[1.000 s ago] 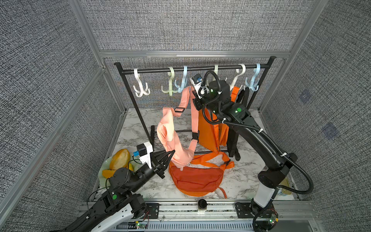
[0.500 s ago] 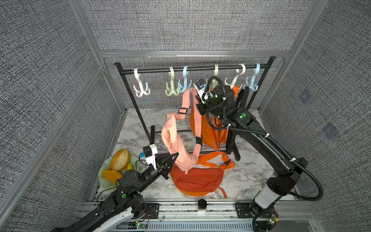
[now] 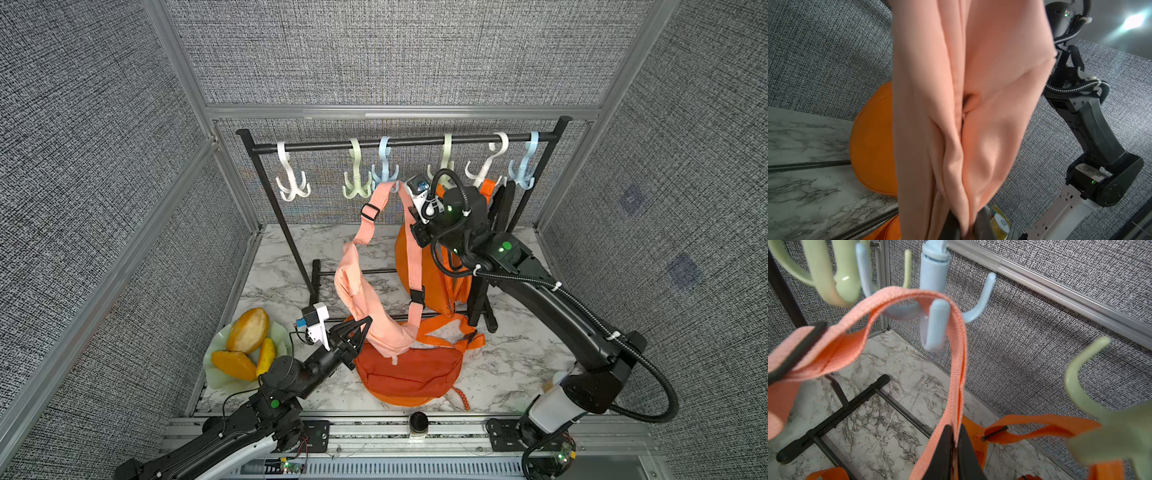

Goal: Hang the bag on a hook
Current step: Hang the bag on the hook.

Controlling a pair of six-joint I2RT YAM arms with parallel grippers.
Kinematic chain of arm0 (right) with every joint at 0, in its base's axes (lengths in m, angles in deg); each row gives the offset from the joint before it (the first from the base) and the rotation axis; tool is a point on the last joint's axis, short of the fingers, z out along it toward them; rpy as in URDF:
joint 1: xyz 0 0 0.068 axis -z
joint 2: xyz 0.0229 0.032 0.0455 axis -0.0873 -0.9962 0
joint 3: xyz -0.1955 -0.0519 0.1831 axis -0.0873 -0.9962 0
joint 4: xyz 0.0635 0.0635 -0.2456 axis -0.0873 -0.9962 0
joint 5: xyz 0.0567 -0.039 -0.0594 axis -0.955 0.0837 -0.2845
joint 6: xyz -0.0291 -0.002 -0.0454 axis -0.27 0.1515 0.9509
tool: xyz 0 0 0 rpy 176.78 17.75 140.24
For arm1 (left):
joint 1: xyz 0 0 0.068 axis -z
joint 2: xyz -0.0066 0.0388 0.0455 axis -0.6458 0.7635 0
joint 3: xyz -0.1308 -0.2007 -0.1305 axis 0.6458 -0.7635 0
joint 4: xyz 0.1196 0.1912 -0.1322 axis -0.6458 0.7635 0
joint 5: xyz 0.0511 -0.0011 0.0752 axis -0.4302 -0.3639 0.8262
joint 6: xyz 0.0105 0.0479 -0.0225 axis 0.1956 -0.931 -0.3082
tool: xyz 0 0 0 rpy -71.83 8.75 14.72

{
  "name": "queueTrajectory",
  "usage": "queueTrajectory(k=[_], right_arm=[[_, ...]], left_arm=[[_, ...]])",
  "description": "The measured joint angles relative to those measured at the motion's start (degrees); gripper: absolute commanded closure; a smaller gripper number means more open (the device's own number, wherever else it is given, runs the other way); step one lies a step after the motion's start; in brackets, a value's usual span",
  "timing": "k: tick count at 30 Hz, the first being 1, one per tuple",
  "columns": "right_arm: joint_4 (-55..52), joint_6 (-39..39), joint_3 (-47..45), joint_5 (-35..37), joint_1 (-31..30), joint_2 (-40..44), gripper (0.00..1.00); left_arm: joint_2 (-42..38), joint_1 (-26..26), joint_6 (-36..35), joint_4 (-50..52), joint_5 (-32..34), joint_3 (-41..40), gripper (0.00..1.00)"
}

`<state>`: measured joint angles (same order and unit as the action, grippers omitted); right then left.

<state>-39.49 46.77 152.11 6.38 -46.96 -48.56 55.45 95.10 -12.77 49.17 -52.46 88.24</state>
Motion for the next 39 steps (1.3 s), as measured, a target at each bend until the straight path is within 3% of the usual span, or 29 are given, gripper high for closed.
queueTrajectory(k=[9,19,29,32,35,37,39], right_arm=[[-0.02,-0.35,-1.53,1.44,0.04,0.00,0.96],[-0.02,-1.97,-5.22,6.88,0.72,3.58,0.97],[-0.11,-2.62,-10.27,12.09,1.16,8.57,0.97],[0.00,-2.84,-11.69,13.20,1.22,9.86,0.95],[0.02,-3.28,-13.00,13.40,1.27,10.99,0.90],[-0.09,-3.52,-13.79,13.35,1.25,11.63,0.88],[-0.48,-3.80,-14.47,13.25,1.03,12.28,0.86]], left_arm=[[6.12,0.00,4.02,-2.86,1.09,-0.94,1.00],[11.65,-1.03,6.82,-7.30,1.14,-1.55,1.00],[26.47,-8.35,9.35,-10.93,-8.02,5.16,0.97],[29.83,-11.13,9.81,-11.98,-10.14,6.73,0.91],[33.00,-13.51,10.19,-11.80,-12.57,8.85,0.78],[34.84,-14.71,10.84,-11.76,-13.99,10.16,0.64],[36.57,-15.98,11.23,-11.76,-15.19,11.02,0.41]])
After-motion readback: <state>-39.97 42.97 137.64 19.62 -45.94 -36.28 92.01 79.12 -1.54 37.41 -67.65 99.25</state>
